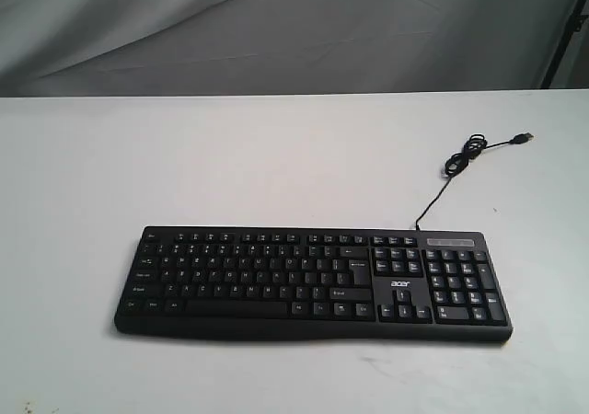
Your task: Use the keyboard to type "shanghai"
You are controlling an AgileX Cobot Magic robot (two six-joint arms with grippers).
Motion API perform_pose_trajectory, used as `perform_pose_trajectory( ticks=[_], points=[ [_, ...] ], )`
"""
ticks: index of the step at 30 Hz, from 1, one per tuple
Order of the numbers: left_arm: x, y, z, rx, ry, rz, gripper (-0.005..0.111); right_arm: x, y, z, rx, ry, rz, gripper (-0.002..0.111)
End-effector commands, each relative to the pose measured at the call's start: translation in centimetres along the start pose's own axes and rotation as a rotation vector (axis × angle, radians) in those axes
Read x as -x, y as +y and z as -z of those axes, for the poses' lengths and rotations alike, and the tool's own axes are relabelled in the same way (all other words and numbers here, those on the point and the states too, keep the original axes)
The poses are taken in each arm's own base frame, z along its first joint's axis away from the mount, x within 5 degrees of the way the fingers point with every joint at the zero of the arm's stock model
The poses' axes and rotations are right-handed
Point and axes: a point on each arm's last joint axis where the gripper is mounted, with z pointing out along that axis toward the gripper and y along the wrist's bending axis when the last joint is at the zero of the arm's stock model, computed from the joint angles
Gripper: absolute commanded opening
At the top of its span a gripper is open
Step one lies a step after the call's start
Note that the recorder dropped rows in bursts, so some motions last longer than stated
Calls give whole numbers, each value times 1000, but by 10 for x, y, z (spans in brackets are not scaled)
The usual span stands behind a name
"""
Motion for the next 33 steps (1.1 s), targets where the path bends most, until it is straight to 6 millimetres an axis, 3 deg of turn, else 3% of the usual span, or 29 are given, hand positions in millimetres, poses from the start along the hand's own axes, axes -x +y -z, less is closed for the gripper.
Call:
perform_pose_trajectory(
  ticks=[1, 15, 19, 25, 27, 28, 29, 31, 33],
  points=[
    [0, 0, 0, -7, -7, 2, 0, -1, -1, 0, -10, -1, 6, 0],
    [0, 0, 0, -7, -7, 2, 0, 0, -1, 0, -11, -11, 13, 0],
    [0, 0, 0, -7, -7, 2, 0, 28, -1, 5, -12, -324, -23, 0],
    [0, 0, 0, -7, -7, 2, 0, 48, -2, 14, -19, -570, -27, 0],
    [0, 0, 0, -7, -7, 2, 0, 58, -5, 22, -2, -705, -151, 0],
    [0, 0, 0, -7, -7, 2, 0, 62, -6, 26, 62, -771, -338, 0],
    [0, 0, 0, -7, -7, 2, 0, 65, -6, 29, 93, -814, -398, 0],
    [0, 0, 0, -7, -7, 2, 0, 74, -2, 35, 167, -861, -419, 0],
    [0, 0, 0, -7, -7, 2, 0, 101, 4, 47, 210, -905, -386, 0]
  ],
)
